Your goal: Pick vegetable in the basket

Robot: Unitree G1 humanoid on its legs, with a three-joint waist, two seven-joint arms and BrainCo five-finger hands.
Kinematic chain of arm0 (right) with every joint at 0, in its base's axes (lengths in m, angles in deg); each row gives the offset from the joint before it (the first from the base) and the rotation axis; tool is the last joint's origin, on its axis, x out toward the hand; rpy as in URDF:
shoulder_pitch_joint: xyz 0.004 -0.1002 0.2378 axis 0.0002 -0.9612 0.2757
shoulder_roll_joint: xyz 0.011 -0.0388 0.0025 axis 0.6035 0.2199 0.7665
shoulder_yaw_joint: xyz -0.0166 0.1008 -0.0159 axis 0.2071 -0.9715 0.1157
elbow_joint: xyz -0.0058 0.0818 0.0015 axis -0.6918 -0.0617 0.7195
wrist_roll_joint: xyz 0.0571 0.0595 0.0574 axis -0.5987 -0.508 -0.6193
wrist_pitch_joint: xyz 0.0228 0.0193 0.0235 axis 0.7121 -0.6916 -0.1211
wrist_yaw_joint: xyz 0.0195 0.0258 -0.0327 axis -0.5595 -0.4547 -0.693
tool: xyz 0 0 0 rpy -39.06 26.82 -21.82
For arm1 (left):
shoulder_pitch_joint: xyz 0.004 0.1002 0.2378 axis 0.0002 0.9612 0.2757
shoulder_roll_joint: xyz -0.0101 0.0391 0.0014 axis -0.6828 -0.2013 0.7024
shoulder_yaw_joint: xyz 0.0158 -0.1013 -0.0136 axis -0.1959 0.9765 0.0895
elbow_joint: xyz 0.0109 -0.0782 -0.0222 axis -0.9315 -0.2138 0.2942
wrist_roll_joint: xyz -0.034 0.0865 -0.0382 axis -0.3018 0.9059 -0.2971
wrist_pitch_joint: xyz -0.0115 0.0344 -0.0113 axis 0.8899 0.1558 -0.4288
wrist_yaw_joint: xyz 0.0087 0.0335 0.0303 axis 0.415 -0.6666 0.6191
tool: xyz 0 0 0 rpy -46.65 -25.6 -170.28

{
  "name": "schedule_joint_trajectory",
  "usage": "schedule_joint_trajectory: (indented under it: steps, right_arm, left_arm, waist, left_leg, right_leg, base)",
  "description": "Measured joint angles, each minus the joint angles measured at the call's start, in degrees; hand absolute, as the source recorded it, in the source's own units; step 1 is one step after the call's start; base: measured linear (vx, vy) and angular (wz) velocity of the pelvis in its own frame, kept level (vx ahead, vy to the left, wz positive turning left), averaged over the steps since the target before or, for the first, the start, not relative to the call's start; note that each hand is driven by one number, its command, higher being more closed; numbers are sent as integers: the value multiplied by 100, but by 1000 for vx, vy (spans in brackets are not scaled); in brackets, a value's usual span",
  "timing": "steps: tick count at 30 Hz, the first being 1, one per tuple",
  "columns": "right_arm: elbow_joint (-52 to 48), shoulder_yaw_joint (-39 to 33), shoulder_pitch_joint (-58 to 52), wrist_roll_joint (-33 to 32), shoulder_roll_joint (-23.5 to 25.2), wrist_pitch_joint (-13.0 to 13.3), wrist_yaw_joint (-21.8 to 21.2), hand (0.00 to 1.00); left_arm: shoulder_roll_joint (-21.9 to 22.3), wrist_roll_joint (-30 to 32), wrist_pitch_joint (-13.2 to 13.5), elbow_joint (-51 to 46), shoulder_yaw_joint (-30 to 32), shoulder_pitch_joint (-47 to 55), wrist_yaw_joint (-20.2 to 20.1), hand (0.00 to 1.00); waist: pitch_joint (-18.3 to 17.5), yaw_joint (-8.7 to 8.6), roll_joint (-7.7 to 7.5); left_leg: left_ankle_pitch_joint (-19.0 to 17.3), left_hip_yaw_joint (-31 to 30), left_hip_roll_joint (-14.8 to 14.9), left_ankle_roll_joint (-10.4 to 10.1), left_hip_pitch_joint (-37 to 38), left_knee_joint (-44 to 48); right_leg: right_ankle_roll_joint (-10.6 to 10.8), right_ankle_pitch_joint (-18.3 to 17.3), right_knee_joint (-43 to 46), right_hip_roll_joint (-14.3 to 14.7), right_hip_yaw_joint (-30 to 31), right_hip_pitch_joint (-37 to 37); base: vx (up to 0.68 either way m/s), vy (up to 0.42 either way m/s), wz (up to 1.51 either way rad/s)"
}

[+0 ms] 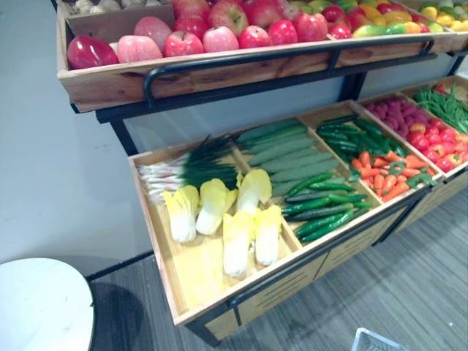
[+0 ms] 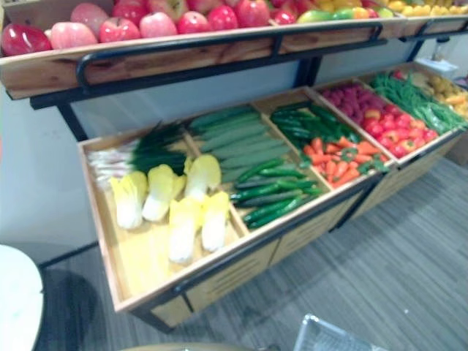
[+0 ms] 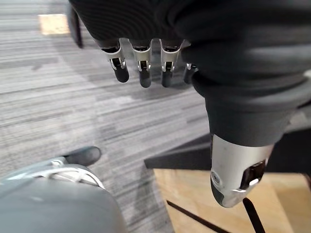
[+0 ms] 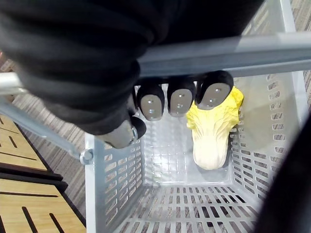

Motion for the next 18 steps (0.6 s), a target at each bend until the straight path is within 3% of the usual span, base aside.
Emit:
schedule_joint_trajectory:
  steps: [4,5,7,8,9,10,11,12,13,14,15,16,17,18]
  right_arm:
    - [-11,-2,141,-1,24,-17,-20,100]
    - [-64,-4,213,-2,115,-6,-18,100]
    - [-162,7,250,-6,290,2,-14,100]
    - [-256,55,254,-7,404,-1,-11,100]
    - [-287,121,261,-9,443,-8,-10,100]
    - [-374,299,305,-12,495,-21,-9,100]
    - [-471,460,355,-11,531,-28,-19,100]
    - [-501,538,327,-12,596,-34,-35,100]
    - [-494,581,266,-15,613,-46,-39,100]
    - [-460,646,138,-22,639,-76,-48,100]
    - [-445,797,116,-18,660,-111,-80,100]
    - [-435,966,166,-16,637,-104,-92,100]
    - [-414,1000,213,-9,570,-93,-103,100]
    - [-403,935,364,-2,509,-110,-101,100]
  left_arm:
    - [-198,67,43,5,-642,-206,-107,0]
    - [-365,115,45,13,-897,-288,-110,0]
    - [-552,237,46,13,-1107,-369,-108,0]
    - [-609,261,46,12,-1152,-401,-107,0]
    - [-616,264,46,8,-1148,-406,-108,0]
    - [-611,275,46,-6,-1123,-403,-110,0]
    - [-589,284,49,-33,-1086,-390,-116,0]
    - [-617,310,44,-129,-1032,-511,-118,0]
    - [-636,316,41,-184,-1034,-542,-126,0]
    - [-708,321,47,-299,-996,-553,-156,0]
    - [-718,369,35,-254,-904,-602,-198,0]
    - [-711,456,34,-178,-899,-611,-221,0]
    - [-660,501,40,-134,-891,-639,-236,0]
    - [-578,509,77,-110,-819,-635,-259,0]
  waist:
    - [190,-15,-86]
    - [288,-103,-225]
    - [435,-104,-380]
    - [478,-107,-375]
    - [499,-101,-338]
    - [536,-57,-175]
    - [587,-2,-31]
    - [713,-12,-119]
    - [735,-5,-179]
    - [756,33,-304]
    - [777,-14,-483]
    - [782,-5,-458]
    - [774,7,-308]
    - [874,-5,-180]
  left_leg:
    - [-120,202,11,8,-46,201]
    - [-202,299,-9,15,-176,372]
    - [-341,513,16,26,-220,452]
    - [-351,731,161,27,-208,454]
    - [-351,873,267,31,-206,460]
    - [-273,1223,526,153,-225,477]
    - [-227,1503,768,204,-246,497]
    - [-165,1631,847,148,-267,541]
    - [-144,1649,830,153,-260,570]
    - [-142,1768,771,164,-187,726]
    - [-151,1927,720,313,-216,967]
    - [-334,1849,497,513,-276,787]
    - [-224,1707,388,679,-364,518]
    - [-79,1996,326,563,-234,291]
  right_leg:
    - [-44,-33,347,-22,187,-315]
    - [-46,-26,490,-73,297,-491]
    - [-16,182,664,-50,474,-746]
    - [-221,553,704,131,490,-940]
    - [-278,874,651,273,440,-1030]
    - [-305,1891,145,617,287,-1121]
    - [-246,2191,64,778,32,-1180]
    - [-746,1319,1225,653,-556,-1404]
    - [-814,902,1785,520,-786,-1455]
    - [-792,636,2302,324,-1132,-1487]
    - [-879,780,2194,314,-1383,-1434]
    - [-842,997,1559,415,-1262,-1264]
    - [-763,1170,1041,524,-1110,-1047]
    - [-877,528,1947,381,-1220,-1177]
  base:
    - [-55,-9,-30]
    - [-96,4,-28]
    - [-109,-4,-61]
    - [-114,-11,-89]
    - [-154,16,-119]
    - [-102,21,-124]
    - [-128,27,-125]
    - [-85,-4,-69]
    - [-26,4,-49]
    - [-58,-20,-54]
    - [-93,-13,-74]
    - [-195,14,-71]
    - [-170,54,-79]
    - [-144,101,-51]
